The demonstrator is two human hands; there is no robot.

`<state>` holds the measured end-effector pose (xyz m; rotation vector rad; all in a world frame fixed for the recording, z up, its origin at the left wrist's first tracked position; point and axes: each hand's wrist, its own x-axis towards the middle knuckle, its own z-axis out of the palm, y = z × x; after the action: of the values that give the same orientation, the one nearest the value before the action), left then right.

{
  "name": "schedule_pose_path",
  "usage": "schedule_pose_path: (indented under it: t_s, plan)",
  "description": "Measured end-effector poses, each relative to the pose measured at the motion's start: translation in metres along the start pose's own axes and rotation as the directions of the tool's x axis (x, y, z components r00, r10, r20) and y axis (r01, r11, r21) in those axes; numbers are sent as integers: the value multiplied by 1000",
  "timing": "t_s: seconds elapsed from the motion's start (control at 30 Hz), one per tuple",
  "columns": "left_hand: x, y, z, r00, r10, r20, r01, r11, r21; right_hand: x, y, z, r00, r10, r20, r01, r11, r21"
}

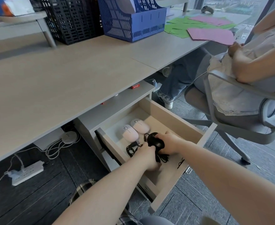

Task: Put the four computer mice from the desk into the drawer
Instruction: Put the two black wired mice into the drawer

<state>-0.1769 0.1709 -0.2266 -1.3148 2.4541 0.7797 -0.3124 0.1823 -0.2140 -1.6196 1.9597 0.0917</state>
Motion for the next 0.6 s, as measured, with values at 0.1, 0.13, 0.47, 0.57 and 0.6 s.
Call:
schedule_pose_path:
  t_s: [0.1, 0.13, 0.47, 0.57, 0.6]
  plan:
    - [3, -3, -2, 1000, -24, -12, 25, 999, 25, 4, 1, 2, 1000, 0, 5, 0, 1000, -26]
    - [4, -2, -2, 999, -28, -22, 28, 999, 34, 5, 1, 2, 1000, -3, 5, 3, 999, -32]
    - [0, -5, -11, 995, -20, -103, 42, 976, 214, -2, -2, -1, 999, 32, -39, -35, 996, -87]
    - [-3, -6, -25, 985, 1, -173, 40, 971, 234, -11, -5, -9, 995, 45, -87, -54, 992, -110]
    - [-6, -4, -30, 981, 11, -195, 37, 970, 240, -15, -6, -12, 993, 55, -106, -66, 992, -105]
